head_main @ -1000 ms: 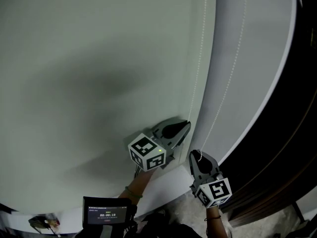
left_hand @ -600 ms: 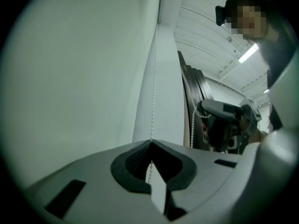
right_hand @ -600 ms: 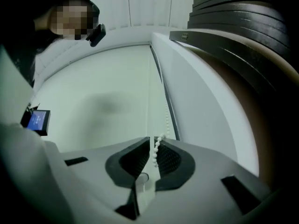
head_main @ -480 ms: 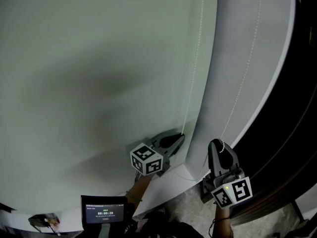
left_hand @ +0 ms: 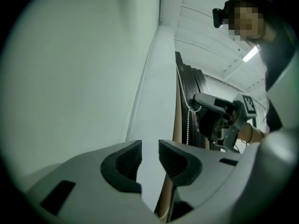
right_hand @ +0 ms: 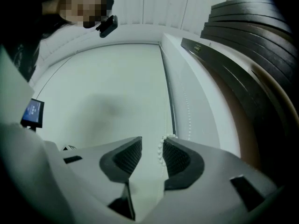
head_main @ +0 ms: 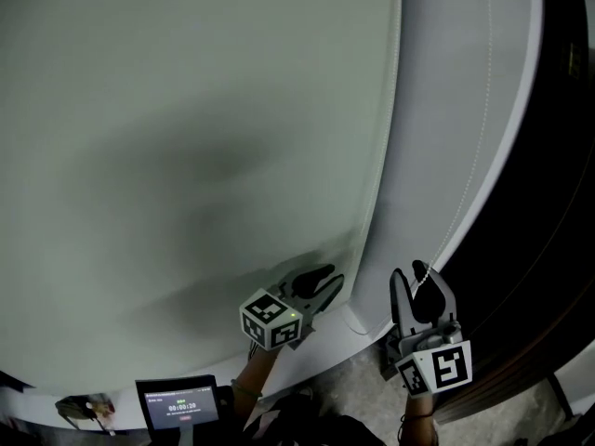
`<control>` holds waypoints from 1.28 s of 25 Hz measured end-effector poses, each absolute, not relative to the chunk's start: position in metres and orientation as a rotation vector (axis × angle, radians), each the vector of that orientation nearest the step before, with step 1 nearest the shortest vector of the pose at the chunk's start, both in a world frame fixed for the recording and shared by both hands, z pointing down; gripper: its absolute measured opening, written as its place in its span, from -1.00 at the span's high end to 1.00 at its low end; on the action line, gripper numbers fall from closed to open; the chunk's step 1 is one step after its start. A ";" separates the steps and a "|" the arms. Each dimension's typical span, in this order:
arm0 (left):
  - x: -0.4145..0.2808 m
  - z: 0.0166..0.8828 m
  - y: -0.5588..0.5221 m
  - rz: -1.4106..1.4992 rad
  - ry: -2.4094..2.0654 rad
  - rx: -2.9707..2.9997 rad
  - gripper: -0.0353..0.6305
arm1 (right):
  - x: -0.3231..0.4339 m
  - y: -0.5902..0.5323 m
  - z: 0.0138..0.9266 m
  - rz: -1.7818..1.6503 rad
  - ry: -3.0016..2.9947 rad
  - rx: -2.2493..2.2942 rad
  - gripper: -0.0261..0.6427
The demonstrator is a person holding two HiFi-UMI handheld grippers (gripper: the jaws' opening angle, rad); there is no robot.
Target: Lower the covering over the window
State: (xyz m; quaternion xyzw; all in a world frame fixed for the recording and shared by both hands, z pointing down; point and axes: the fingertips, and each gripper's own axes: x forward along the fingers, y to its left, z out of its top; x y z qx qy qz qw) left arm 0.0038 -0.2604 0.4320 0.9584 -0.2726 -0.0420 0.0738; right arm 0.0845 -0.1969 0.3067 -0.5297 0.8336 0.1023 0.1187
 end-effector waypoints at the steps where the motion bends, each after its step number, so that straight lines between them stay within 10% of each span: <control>1: 0.004 0.432 -0.253 -0.128 -0.820 2.874 0.60 | 0.084 -0.191 0.305 0.314 2.443 -1.541 0.56; 32: 0.035 0.487 0.006 -0.085 -0.613 2.789 0.60 | 0.113 0.067 0.290 0.468 2.265 -1.646 0.56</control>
